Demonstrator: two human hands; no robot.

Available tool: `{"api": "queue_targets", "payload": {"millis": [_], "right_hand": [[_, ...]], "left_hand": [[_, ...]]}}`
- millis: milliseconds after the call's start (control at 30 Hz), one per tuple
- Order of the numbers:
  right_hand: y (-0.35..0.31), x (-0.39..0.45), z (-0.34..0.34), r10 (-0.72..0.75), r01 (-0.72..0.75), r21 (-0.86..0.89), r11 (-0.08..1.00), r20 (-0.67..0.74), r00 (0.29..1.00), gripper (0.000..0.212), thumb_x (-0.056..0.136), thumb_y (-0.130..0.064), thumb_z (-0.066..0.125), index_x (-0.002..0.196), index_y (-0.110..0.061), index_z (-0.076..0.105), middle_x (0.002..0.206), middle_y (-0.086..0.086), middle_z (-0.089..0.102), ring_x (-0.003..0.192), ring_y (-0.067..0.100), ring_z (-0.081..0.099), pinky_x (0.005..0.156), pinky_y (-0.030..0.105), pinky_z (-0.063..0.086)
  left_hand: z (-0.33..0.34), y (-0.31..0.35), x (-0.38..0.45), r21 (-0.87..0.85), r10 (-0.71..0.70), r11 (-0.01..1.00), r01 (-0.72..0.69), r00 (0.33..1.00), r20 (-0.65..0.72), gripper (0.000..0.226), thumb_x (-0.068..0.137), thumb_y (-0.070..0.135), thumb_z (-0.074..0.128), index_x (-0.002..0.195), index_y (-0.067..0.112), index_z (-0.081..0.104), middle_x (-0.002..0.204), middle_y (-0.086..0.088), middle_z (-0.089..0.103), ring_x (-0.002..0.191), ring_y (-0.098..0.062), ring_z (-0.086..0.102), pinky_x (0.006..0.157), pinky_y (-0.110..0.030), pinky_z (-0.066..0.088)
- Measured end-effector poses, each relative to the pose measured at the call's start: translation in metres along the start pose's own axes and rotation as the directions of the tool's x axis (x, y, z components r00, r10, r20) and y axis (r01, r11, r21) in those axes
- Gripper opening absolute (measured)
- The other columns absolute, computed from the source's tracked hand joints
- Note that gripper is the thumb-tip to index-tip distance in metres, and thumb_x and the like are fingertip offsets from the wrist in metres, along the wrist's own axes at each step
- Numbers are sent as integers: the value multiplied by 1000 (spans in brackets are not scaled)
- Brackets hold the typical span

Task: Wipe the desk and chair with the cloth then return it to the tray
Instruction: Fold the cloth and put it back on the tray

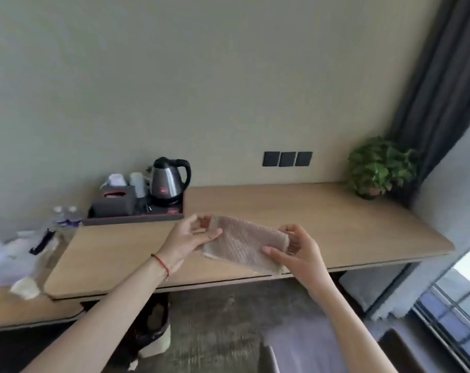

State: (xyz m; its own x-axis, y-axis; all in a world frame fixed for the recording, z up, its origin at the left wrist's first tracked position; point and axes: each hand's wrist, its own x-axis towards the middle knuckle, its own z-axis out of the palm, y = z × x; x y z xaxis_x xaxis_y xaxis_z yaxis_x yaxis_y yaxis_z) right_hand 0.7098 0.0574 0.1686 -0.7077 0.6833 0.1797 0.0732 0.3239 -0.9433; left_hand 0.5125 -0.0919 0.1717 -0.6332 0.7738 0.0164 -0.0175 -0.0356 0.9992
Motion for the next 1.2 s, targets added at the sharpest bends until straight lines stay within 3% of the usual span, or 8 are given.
{"api": "queue_targets", "payload": {"millis": [100, 300, 433, 667, 833, 1000, 1100, 1200], "right_hand": [[-10, 62, 49, -41, 42, -14, 999, 60, 997, 34, 68, -13, 82, 92, -13, 58, 74, 0, 68, 62, 6, 62, 54, 17, 51], [10, 164, 131, -55, 65, -46, 997, 192, 980, 26, 72, -26, 80, 82, -26, 56, 66, 13, 68, 60, 13, 57, 54, 27, 47], [47, 225, 182, 8, 13, -78, 997, 268, 963, 21, 76, -31, 76, 81, -24, 57, 60, -1, 63, 56, 12, 53, 53, 27, 43], [103, 327, 258, 114, -84, -99, 992, 355, 928, 14, 85, -29, 68, 86, -19, 59, 65, 8, 62, 57, 17, 52, 50, 28, 39], [128, 378, 300, 186, -178, -58, 982, 402, 896, 14, 91, -19, 60, 95, -23, 47, 78, 26, 61, 65, 25, 55, 54, 36, 42], [156, 415, 323, 201, -164, -119, 979, 470, 859, 21, 97, -10, 45, 85, -28, 42, 76, 2, 45, 65, 16, 40, 53, 16, 35], [171, 433, 332, 227, -162, -169, 972, 499, 837, 21, 94, -4, 48, 85, -24, 46, 82, -9, 46, 69, 13, 41, 54, 12, 38], [184, 448, 339, 283, -137, -296, 945, 539, 793, 26, 83, -2, 63, 91, -24, 52, 95, -8, 53, 75, 14, 49, 58, 10, 43]], "left_hand": [[-57, -1, 39, -10, 34, 999, -35, 993, -115, 16, 75, 8, 73, 88, 9, 64, 87, -5, 67, 82, -18, 63, 58, -17, 55], [-139, -33, 95, -37, 12, 999, -21, 975, -224, 29, 74, 31, 69, 92, 8, 67, 87, -1, 69, 83, -9, 63, 75, -18, 50], [-181, -67, 141, -15, -35, 999, 32, 957, -287, 8, 87, 16, 63, 81, 11, 59, 70, 11, 60, 72, -3, 55, 70, -16, 45], [-230, -110, 232, 198, -101, 954, 224, 864, -494, 23, 92, 19, 56, 96, 9, 35, 71, 0, 49, 61, -12, 44, 53, -14, 39], [-265, -132, 286, 384, -75, 889, 251, 905, -419, 4, 95, 14, 47, 93, 11, 46, 70, -7, 46, 63, -20, 41, 58, -28, 34], [-295, -144, 323, 305, -166, 913, 269, 931, -324, 6, 91, 18, 57, 92, 21, 62, 91, 3, 63, 77, -2, 58, 68, -17, 46], [-309, -154, 337, 304, -279, 891, 339, 934, -223, 31, 74, 9, 77, 94, 26, 61, 106, -1, 61, 95, -14, 61, 80, -28, 51], [-314, -169, 350, 468, -277, 807, 361, 930, -240, 36, 70, 1, 76, 97, 20, 62, 108, -6, 58, 93, -25, 61, 82, -33, 51]]}}
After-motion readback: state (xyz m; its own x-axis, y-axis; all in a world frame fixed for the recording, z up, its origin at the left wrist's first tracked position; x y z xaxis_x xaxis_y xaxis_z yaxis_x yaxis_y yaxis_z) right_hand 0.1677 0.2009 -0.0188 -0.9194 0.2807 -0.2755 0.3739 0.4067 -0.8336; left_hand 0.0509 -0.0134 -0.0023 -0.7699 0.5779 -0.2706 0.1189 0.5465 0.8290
